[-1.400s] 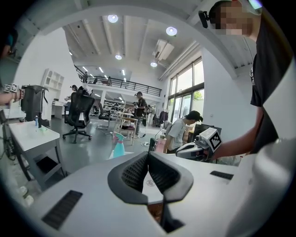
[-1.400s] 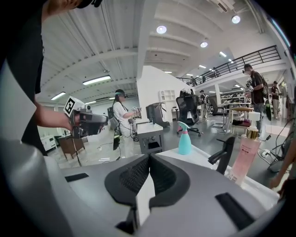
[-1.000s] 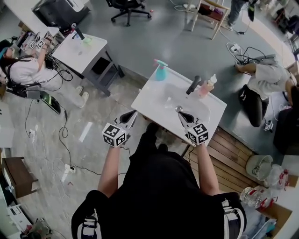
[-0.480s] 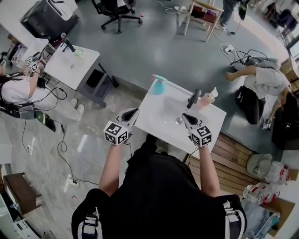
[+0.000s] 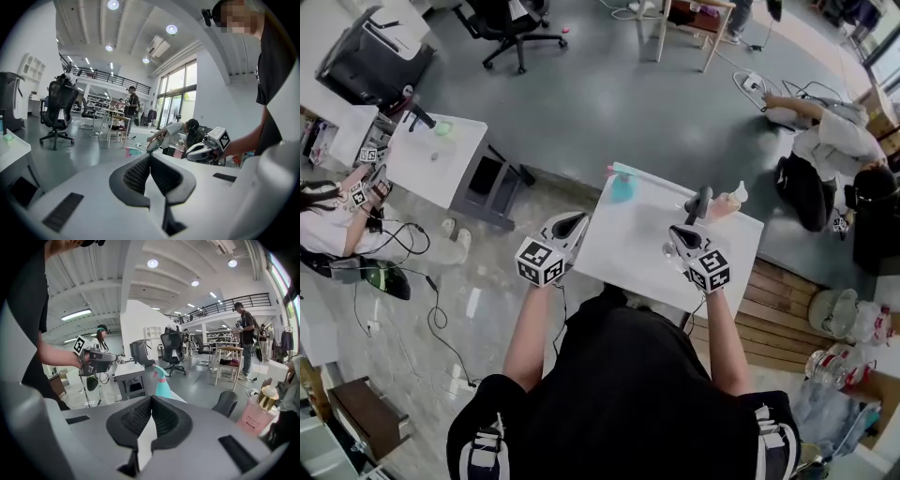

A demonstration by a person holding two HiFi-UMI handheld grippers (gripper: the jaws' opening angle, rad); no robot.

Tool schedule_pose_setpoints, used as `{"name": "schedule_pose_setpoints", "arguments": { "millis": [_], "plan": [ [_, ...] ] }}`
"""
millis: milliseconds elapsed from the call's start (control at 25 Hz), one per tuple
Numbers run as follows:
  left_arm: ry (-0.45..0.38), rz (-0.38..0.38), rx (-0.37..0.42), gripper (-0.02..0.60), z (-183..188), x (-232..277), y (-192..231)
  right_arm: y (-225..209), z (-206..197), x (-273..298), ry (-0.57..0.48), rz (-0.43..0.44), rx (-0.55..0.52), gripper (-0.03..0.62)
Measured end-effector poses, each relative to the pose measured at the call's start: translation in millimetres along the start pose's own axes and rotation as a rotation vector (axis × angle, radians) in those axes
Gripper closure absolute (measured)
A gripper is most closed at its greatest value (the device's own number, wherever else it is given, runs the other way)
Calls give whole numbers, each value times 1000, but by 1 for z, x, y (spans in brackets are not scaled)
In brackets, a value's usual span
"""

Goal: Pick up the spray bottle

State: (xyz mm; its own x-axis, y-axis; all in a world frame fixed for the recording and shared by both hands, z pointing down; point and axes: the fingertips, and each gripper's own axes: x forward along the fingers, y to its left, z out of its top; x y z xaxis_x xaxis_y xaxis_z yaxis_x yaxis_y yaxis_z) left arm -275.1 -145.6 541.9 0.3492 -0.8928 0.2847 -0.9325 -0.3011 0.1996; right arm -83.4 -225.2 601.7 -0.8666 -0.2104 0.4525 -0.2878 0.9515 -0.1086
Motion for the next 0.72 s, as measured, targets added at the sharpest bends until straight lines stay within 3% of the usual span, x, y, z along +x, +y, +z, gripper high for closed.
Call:
{"name": "schedule_pose_setpoints", "arguments": {
  "millis": [720],
  "plan": [
    [41,-149,39,558,9,68,64,-35,8,44,30,-105,46,577]
  ]
}}
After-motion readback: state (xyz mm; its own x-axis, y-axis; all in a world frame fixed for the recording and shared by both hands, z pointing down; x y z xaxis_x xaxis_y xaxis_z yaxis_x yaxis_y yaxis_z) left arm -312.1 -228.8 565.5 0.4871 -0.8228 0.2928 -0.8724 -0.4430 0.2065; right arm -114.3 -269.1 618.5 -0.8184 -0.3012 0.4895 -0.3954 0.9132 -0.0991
